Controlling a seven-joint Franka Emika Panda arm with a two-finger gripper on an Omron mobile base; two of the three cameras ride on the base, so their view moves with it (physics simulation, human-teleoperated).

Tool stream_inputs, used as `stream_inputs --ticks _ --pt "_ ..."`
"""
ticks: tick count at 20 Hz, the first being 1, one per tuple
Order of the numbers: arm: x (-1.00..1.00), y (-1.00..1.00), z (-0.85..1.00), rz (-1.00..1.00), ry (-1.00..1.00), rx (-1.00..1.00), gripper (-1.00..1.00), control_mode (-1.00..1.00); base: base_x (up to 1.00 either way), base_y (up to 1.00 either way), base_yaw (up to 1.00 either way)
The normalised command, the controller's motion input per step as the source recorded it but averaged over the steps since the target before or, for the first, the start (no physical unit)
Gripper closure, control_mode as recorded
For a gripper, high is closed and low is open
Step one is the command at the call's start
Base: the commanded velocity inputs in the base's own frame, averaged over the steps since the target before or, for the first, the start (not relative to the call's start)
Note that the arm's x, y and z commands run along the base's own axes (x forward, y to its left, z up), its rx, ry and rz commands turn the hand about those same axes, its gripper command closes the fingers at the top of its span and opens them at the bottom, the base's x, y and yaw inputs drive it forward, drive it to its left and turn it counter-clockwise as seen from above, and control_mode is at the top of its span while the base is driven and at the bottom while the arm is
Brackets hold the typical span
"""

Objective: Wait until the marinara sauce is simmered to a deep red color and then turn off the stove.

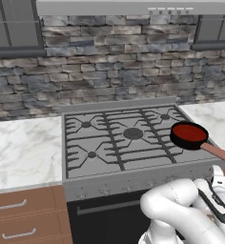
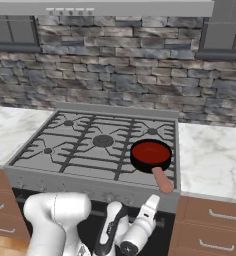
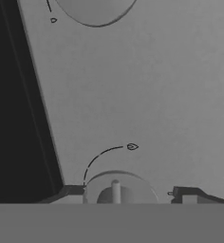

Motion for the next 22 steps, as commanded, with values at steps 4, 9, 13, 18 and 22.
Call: stream_inputs --ticks 4,9,13,18,22 --pt "-0.06 -0.69 -0.03 -0.24 0.02 0.68 1.00 -1.00 0.00 0.00 0.00" --pt "-0.10 -0.73 0.00 -0.26 0.06 0.80 1.00 -1.00 0.00 0.00 0.00" --pt "-0.18 -0.83 0.00 -0.26 0.05 0.92 1.00 -1.00 0.00 0.00 0.00" --pt "-0.23 -0.95 0.00 -0.26 0.04 0.98 1.00 -1.00 0.00 0.00 0.00" --pt "-0.27 -1.00 -0.04 -0.25 0.00 1.00 1.00 -1.00 0.00 0.00 0.00"
